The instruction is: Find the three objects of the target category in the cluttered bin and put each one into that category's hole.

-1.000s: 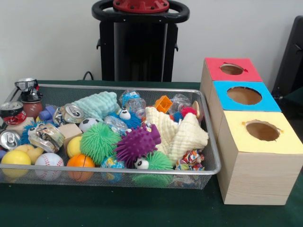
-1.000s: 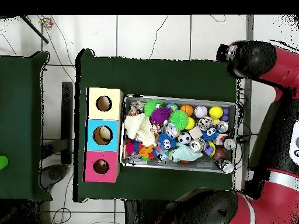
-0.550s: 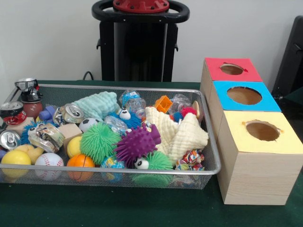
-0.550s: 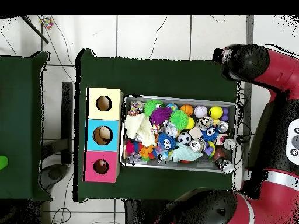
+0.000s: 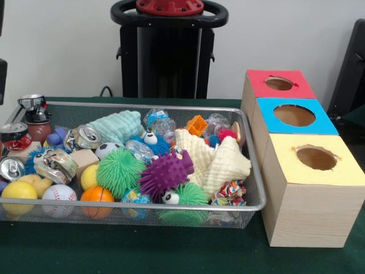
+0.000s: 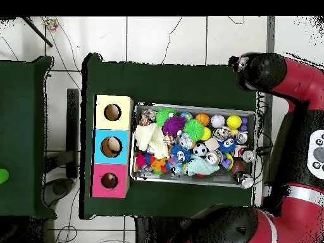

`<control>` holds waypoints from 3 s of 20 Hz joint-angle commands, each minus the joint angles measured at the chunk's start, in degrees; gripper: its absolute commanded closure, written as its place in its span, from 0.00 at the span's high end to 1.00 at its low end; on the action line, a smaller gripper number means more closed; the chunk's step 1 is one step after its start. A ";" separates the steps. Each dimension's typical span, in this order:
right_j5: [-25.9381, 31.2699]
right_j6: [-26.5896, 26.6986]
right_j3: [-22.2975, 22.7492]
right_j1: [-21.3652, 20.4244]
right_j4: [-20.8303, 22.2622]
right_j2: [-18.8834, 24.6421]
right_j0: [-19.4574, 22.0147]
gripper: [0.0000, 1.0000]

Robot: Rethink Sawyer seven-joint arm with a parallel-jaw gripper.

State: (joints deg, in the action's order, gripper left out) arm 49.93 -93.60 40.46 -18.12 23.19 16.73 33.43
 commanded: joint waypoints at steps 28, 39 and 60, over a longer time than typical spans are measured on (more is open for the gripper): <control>-10.12 8.32 38.52 -13.56 -0.59 6.50 6.97 1.00; -11.48 9.37 38.51 -12.17 2.33 8.64 7.21 1.00; -14.97 15.39 34.51 -3.78 6.36 13.44 13.94 1.00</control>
State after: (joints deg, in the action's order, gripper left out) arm 37.21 -93.60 73.06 -26.69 25.09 25.47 43.81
